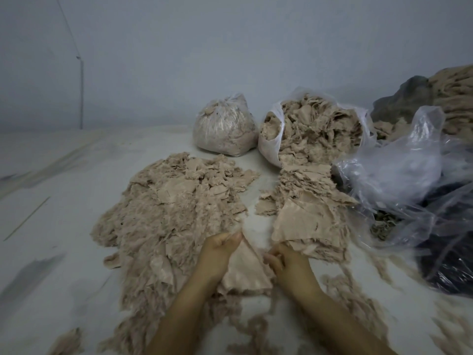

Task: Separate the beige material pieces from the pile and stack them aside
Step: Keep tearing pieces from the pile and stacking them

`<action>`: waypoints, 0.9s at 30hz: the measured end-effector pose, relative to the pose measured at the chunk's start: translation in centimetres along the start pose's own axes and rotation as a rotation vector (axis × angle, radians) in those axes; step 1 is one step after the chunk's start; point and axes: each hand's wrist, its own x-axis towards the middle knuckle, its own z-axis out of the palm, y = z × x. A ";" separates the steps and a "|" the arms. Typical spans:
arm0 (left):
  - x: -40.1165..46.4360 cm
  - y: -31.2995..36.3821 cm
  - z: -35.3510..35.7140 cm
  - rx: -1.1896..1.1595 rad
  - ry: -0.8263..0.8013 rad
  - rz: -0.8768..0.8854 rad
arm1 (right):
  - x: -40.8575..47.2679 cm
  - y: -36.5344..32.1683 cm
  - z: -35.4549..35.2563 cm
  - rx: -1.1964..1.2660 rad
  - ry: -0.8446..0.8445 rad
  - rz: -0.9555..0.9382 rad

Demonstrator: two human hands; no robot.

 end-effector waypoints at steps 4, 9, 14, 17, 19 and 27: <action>0.6 0.2 -0.5 -0.014 -0.013 -0.043 | 0.1 -0.6 -1.4 -0.140 -0.101 0.055; 0.6 0.2 0.4 0.017 -0.139 -0.009 | -0.2 -3.8 -0.3 0.384 -0.185 -0.033; 0.8 0.2 -0.5 0.184 -0.132 0.085 | 0.6 -4.1 0.5 0.604 0.150 -0.054; 1.3 -0.7 -2.0 0.255 0.094 0.141 | 0.7 -4.1 0.4 0.628 0.196 -0.056; 1.6 -1.1 -2.6 0.237 0.193 0.151 | 0.8 -4.0 0.3 0.686 0.205 -0.037; 2.0 -1.4 -4.3 0.455 0.224 0.240 | 2.3 -3.1 -1.9 0.699 0.386 0.002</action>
